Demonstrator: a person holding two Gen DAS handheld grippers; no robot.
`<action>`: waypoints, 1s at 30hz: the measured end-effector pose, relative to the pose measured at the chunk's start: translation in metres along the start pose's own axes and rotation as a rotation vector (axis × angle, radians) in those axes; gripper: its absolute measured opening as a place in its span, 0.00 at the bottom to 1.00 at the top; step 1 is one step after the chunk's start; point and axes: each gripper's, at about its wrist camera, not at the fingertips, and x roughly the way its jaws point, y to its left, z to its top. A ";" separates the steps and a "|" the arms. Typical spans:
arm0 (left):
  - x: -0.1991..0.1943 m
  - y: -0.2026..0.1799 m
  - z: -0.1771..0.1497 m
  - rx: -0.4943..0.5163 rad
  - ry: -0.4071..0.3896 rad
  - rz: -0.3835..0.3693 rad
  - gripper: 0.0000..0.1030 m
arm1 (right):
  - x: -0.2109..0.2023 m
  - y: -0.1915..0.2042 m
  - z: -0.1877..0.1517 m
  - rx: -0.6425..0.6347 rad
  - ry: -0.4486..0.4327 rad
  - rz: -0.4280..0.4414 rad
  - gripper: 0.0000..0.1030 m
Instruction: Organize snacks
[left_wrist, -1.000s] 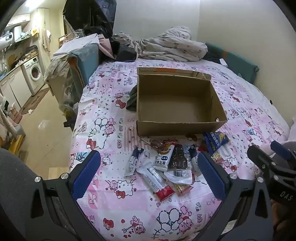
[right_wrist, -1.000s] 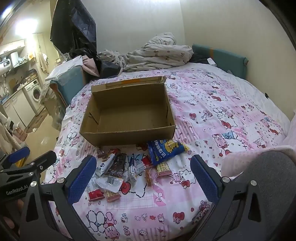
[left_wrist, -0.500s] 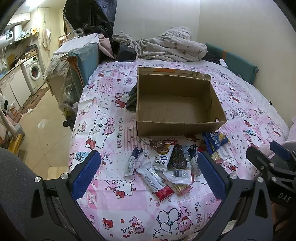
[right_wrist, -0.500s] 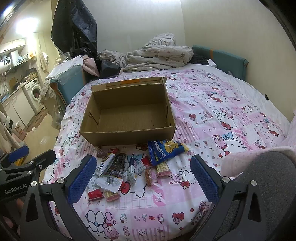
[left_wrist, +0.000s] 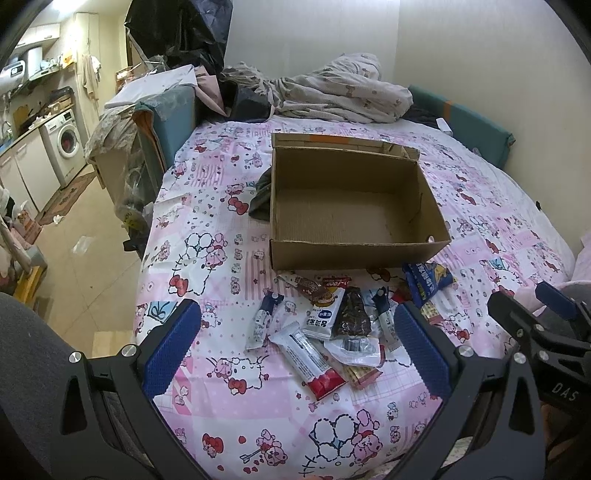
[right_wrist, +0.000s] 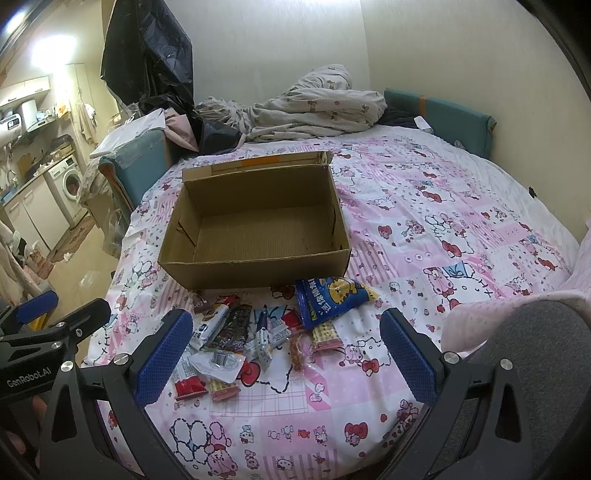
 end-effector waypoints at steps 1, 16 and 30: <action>0.000 0.000 0.000 -0.002 -0.001 0.000 1.00 | 0.000 -0.001 0.000 0.001 0.000 0.000 1.00; 0.002 0.005 -0.002 -0.013 -0.005 -0.001 1.00 | 0.003 -0.002 -0.001 0.003 0.010 0.002 1.00; 0.003 0.005 -0.003 -0.013 -0.005 0.001 1.00 | 0.004 -0.001 -0.002 0.009 0.018 0.007 1.00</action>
